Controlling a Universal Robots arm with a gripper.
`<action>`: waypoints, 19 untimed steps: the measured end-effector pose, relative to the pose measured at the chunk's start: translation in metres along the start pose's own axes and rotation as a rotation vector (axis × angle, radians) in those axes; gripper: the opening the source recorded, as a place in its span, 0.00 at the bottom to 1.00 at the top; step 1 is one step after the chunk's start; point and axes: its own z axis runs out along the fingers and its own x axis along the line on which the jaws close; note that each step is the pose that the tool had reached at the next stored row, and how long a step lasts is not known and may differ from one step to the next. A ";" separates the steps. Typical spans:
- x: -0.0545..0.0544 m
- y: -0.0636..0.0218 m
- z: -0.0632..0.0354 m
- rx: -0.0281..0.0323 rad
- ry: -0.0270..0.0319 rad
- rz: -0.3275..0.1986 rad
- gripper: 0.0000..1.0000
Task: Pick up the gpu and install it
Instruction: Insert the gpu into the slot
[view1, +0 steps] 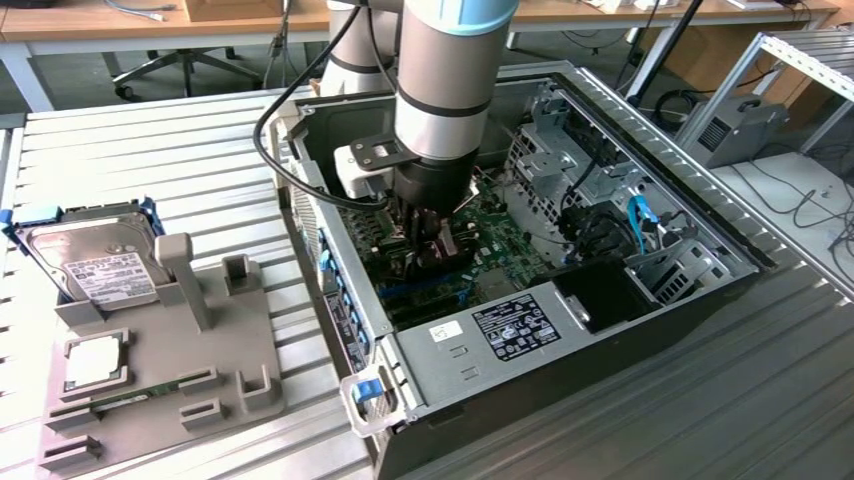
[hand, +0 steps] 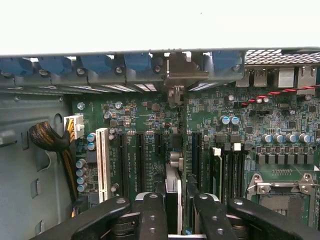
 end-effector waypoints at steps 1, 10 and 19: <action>0.000 0.0000 0.0000 0.0000 0.0000 0.000 0.26; -0.003 0.0001 0.0003 -0.0005 0.0009 0.008 0.26; -0.004 0.0010 0.0005 0.0001 -0.0030 -0.005 0.26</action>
